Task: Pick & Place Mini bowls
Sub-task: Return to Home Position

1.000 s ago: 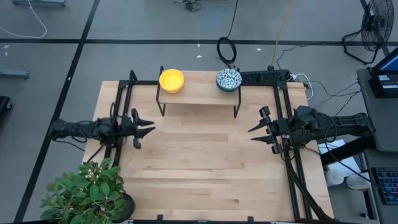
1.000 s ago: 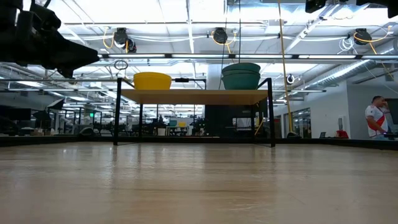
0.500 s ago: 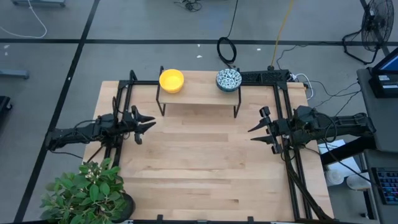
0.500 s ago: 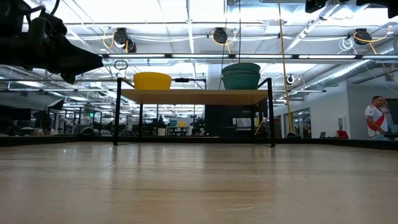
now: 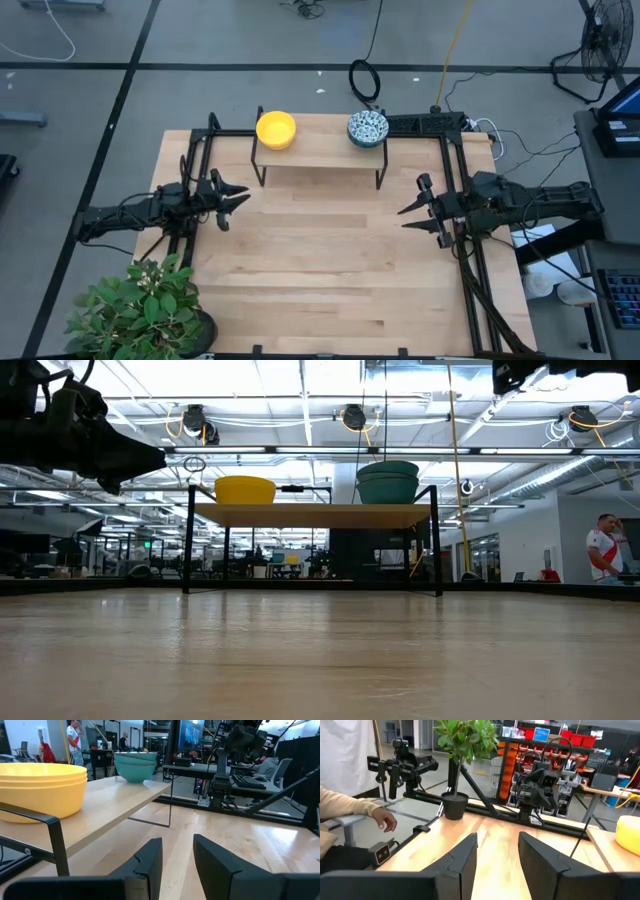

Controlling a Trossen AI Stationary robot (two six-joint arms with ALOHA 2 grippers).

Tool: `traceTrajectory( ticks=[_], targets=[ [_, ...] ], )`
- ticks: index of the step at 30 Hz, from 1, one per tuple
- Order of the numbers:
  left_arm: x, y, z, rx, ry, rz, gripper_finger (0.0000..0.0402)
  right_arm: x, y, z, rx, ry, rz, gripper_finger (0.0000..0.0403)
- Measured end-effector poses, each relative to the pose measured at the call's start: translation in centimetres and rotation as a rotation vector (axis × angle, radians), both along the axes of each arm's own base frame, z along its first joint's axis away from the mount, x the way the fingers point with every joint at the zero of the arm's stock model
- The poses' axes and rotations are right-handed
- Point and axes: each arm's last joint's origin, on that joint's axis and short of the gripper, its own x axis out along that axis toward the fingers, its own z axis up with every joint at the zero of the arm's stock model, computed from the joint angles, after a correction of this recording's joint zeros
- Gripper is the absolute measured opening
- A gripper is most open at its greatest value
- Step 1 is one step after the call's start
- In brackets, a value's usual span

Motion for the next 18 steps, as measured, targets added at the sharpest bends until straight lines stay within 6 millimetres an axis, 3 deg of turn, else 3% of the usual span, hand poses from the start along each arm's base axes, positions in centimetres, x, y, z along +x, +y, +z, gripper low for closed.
traceTrajectory(
  ticks=[5, 9, 18],
  targets=[
    [0.0, 0.0, 0.0, 0.0, 0.0, 0.0, 0.0113, 0.0, 0.0, 0.0, 0.0, -0.003, 0.0, 0.013],
    [0.0, 0.0, 0.0, -0.001, -0.001, 0.0, 0.0113, -0.2, 0.0, -1.2, 0.0, -0.001, -0.003, 0.013],
    [0.0, 0.0, 0.0, 0.0, -0.001, 0.001, 0.0113, -3.2, -0.4, -0.9, 0.005, -0.078, -0.085, 0.013]
  ],
)
